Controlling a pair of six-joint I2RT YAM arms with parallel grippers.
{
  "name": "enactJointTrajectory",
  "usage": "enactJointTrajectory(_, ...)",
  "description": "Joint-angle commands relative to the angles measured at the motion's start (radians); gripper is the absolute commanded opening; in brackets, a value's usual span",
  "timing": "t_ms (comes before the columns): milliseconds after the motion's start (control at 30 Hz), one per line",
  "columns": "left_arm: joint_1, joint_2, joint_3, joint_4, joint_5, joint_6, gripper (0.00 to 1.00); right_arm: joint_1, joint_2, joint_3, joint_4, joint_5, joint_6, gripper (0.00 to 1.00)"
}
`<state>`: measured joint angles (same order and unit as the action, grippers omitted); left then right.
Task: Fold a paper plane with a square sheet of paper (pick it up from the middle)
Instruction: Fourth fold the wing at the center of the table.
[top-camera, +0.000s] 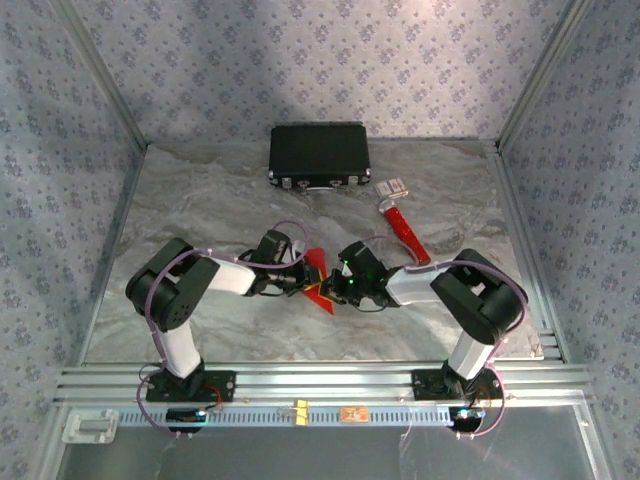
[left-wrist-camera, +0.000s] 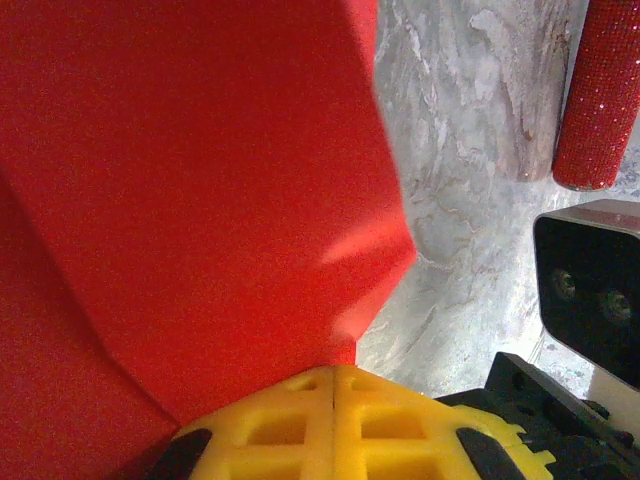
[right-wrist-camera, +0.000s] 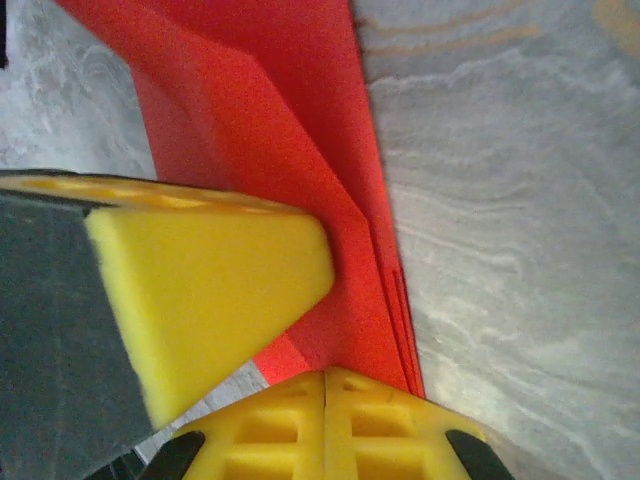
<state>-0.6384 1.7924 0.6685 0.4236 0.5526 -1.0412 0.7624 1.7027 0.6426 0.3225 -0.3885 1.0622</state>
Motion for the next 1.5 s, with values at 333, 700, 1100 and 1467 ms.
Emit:
enactJointTrajectory(333, 0.034, -0.079, 0.008, -0.147, -0.016, 0.13, 0.08, -0.021, 0.019, -0.174, -0.003, 0.008, 0.001, 0.0)
enactJointTrajectory(700, 0.016, -0.014, 0.035, -0.093, 0.08, 0.13, 0.07, -0.033, 0.038, -0.155, -0.015, -0.021, -0.018, 0.0)
enactJointTrajectory(1100, 0.127, 0.076, 0.096, -0.232, -0.011, 0.135, 0.04, -0.034, 0.028, -0.151, -0.056, -0.042, -0.073, 0.0)
enactJointTrajectory(1467, 0.204, 0.084, 0.2, -0.37, -0.043, 0.216, 0.05, -0.037, 0.028, -0.142, -0.062, -0.073, -0.1, 0.0)
